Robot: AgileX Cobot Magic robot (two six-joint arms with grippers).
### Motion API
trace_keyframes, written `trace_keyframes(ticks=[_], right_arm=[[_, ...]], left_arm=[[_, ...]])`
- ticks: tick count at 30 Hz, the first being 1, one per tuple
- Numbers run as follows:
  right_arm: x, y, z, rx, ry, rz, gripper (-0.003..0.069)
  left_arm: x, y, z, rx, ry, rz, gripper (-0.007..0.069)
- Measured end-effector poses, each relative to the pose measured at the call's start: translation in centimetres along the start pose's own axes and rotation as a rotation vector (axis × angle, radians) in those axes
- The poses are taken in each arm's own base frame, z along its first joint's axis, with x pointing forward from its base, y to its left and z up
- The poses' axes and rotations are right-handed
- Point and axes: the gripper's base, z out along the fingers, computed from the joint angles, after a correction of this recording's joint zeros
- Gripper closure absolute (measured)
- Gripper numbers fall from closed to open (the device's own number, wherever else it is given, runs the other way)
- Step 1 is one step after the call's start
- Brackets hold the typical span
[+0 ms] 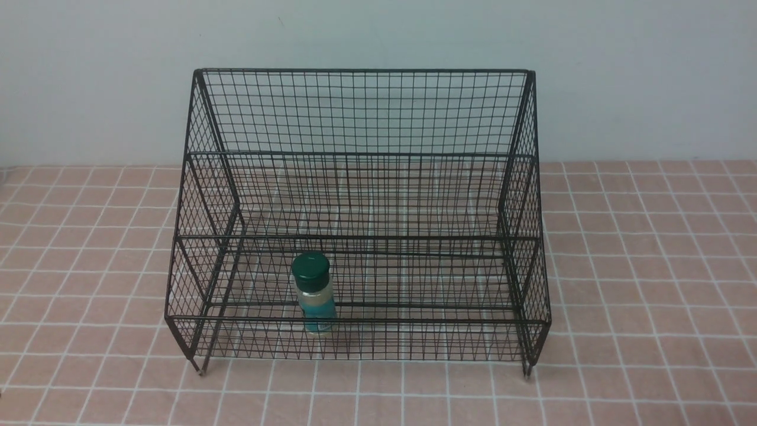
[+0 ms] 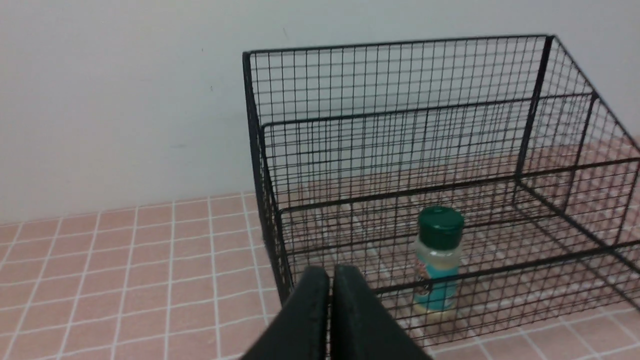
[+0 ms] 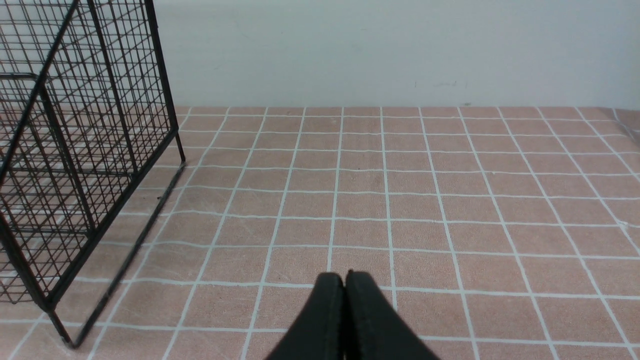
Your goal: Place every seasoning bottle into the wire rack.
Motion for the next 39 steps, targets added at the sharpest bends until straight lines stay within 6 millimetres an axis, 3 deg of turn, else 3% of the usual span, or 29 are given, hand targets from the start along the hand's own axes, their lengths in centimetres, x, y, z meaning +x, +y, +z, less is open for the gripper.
trace_keyframes(ticks=[4, 14, 39], right_arm=[[0.0, 0.0, 0.0, 0.0, 0.0, 0.0, 0.0674], [0.0, 0.0, 0.0, 0.0, 0.0, 0.0, 0.0674], [0.0, 0.0, 0.0, 0.0, 0.0, 0.0, 0.0674]], left_arm=[[3.9, 0.4, 2.1, -0.105, 0.04, -0.015, 0.0631], [9.2, 1.1, 3.4, -0.178, 0.192, -0.005, 0.0631], [9.2, 1.1, 3.4, -0.185, 0.194, 0.007, 0.0631]])
